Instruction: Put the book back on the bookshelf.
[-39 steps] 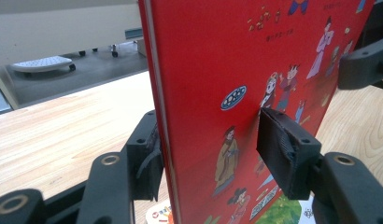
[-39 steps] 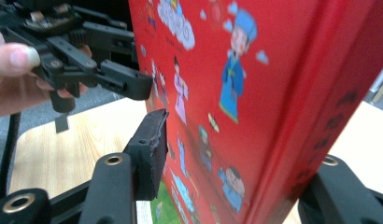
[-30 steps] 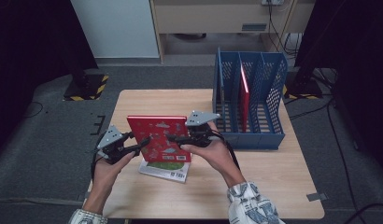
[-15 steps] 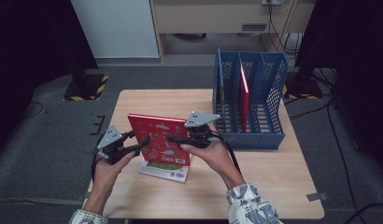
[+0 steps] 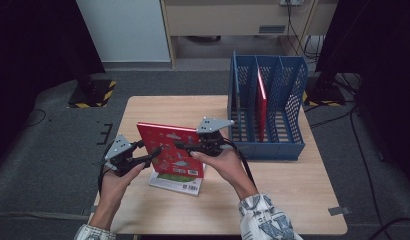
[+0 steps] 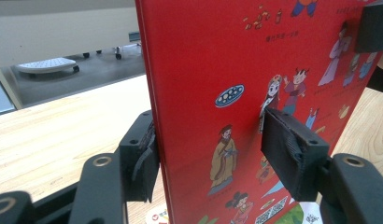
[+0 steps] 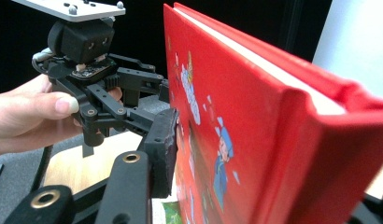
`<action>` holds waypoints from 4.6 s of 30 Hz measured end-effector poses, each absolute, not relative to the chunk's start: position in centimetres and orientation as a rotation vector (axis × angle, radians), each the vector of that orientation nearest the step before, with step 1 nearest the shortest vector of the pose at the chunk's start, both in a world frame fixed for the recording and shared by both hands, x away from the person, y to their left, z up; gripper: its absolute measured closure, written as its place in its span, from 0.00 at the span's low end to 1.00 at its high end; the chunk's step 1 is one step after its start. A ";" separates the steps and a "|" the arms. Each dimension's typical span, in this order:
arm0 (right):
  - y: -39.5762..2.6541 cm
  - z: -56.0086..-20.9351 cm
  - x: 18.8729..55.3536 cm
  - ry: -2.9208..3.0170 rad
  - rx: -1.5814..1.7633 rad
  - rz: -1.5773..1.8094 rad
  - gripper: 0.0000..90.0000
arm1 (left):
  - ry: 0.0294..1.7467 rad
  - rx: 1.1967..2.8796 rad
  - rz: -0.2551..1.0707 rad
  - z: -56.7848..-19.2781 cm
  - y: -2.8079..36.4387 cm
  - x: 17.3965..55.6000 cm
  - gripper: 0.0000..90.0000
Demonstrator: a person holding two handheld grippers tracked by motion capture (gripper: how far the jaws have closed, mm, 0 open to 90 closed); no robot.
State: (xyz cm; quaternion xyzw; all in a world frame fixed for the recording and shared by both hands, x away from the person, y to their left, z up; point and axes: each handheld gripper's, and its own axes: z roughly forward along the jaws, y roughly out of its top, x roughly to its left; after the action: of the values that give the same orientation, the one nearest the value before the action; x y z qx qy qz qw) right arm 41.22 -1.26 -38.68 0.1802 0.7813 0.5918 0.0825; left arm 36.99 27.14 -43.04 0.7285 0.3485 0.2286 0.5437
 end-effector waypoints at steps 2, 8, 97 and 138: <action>-1.2 -38.7 41.3 2.338 0.539 1.773 0.66 | 0.828 1.729 0.543 -43.0 27.1 37.0 0.42; -1.1 -38.7 41.4 2.340 0.537 1.779 0.69 | 0.821 1.733 0.536 -43.0 27.0 37.1 0.42; -9.7 -36.2 39.1 2.111 0.838 1.707 0.89 | 1.100 1.987 0.569 -49.1 29.2 38.4 0.04; -19.9 -35.0 33.8 1.994 0.943 1.653 0.89 | 1.099 2.014 0.595 -49.3 28.9 38.3 0.04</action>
State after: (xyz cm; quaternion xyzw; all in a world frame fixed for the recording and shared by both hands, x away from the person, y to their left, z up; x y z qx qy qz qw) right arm 33.81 -19.89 -35.02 0.3357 0.7100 0.5886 0.1917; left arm 38.33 28.90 -49.28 0.7873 0.4297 0.2324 0.3762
